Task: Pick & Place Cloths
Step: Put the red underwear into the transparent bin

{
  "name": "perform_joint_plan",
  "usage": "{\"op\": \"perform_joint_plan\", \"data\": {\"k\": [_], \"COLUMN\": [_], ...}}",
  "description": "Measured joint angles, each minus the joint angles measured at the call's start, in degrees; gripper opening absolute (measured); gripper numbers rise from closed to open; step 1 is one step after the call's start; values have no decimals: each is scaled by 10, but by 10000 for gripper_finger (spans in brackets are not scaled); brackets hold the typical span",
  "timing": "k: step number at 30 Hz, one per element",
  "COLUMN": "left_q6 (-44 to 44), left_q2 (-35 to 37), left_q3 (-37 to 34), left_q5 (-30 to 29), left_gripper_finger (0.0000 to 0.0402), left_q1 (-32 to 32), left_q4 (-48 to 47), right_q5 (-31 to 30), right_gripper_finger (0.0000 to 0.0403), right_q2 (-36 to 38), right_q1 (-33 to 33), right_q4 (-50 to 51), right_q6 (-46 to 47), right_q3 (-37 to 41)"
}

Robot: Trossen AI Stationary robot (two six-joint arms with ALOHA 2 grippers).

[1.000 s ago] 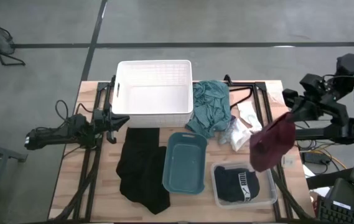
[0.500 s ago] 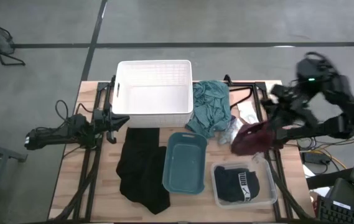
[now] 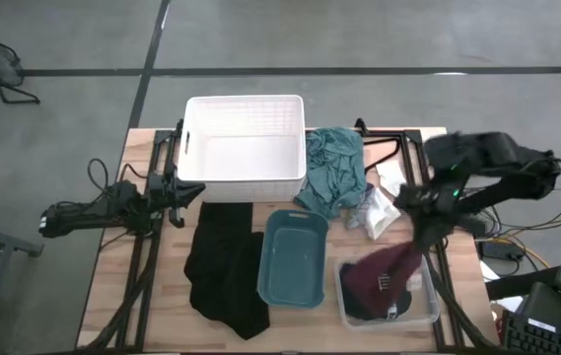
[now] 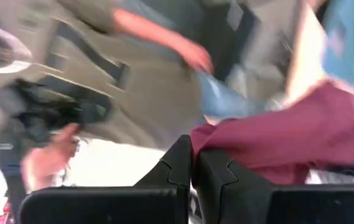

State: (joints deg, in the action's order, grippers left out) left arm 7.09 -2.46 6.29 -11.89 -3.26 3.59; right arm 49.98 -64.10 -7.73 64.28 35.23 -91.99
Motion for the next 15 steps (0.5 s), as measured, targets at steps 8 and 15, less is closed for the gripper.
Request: {"op": "perform_joint_plan", "data": {"k": [8, 15], "left_q6": [0, 0], "left_q2": [0, 0], "left_q3": [0, 0], "left_q5": [0, 0], "left_gripper_finger": [23, 23], "left_q1": [0, 0], "left_q4": [0, 0], "right_q5": [-140, -198], "right_gripper_finger": [8, 8], "right_q2": [-38, -64], "right_q1": [-31, -59], "right_q4": [165, 157], "right_q6": [-56, -97], "right_q3": [13, 44]}}
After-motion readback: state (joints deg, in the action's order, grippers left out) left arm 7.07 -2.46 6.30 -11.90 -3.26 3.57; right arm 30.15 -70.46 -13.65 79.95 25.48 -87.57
